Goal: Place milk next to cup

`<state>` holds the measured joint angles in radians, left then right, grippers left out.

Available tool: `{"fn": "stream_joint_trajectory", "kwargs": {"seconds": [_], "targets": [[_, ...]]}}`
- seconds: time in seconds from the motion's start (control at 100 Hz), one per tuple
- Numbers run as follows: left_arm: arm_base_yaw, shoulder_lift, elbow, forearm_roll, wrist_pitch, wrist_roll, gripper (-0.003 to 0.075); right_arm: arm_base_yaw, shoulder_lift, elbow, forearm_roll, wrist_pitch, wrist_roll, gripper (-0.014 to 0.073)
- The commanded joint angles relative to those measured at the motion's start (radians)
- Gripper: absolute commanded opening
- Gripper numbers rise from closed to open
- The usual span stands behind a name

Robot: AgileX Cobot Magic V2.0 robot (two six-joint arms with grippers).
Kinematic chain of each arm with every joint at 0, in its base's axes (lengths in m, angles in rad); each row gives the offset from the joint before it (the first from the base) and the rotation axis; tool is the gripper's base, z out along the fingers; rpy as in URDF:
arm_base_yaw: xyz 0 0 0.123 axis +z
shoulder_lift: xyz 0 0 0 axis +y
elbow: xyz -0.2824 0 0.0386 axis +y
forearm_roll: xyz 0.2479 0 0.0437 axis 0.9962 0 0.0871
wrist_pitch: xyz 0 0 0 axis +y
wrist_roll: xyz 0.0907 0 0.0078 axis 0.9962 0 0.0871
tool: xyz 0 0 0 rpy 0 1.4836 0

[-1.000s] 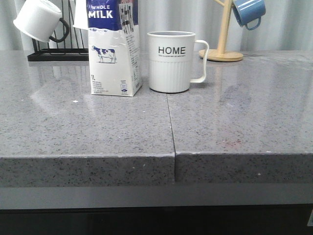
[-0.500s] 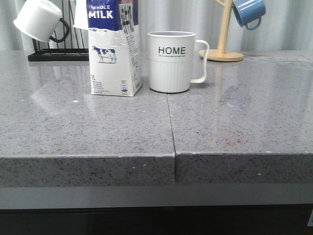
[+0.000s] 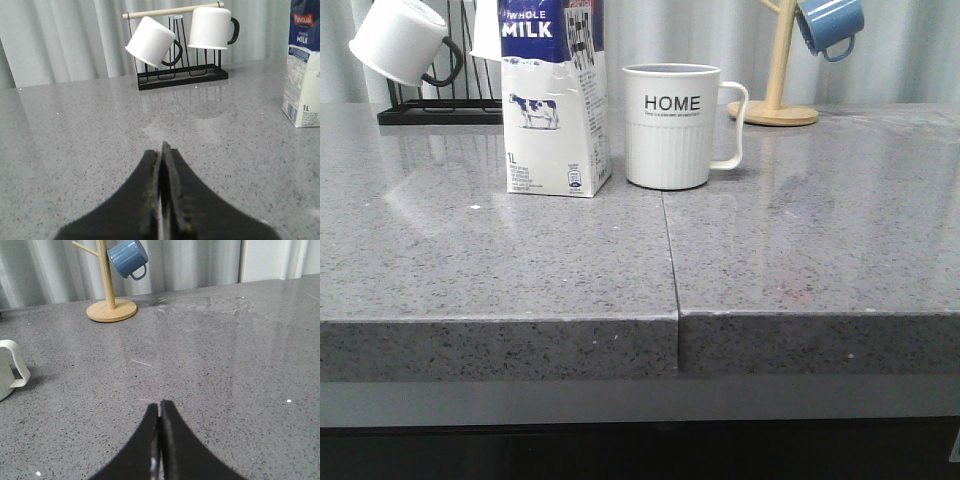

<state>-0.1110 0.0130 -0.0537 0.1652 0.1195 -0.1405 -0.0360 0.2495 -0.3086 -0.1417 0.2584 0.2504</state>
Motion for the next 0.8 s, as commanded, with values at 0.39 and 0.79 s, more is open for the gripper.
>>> {"fn": "stream_joint_trajectory", "kwargs": {"seconds": [0.39,0.79], "targets": [[0.031,-0.052,0.097,-0.066,-0.185,-0.011,-0.0020,-0.007,0.006,-0.027,-0.007,-0.075,-0.001,-0.0068],[0.031,-0.052,0.097,-0.066,-0.185,-0.011,-0.0021,-0.007,0.006,-0.027,-0.007,-0.075,-0.001,-0.0068]]}}
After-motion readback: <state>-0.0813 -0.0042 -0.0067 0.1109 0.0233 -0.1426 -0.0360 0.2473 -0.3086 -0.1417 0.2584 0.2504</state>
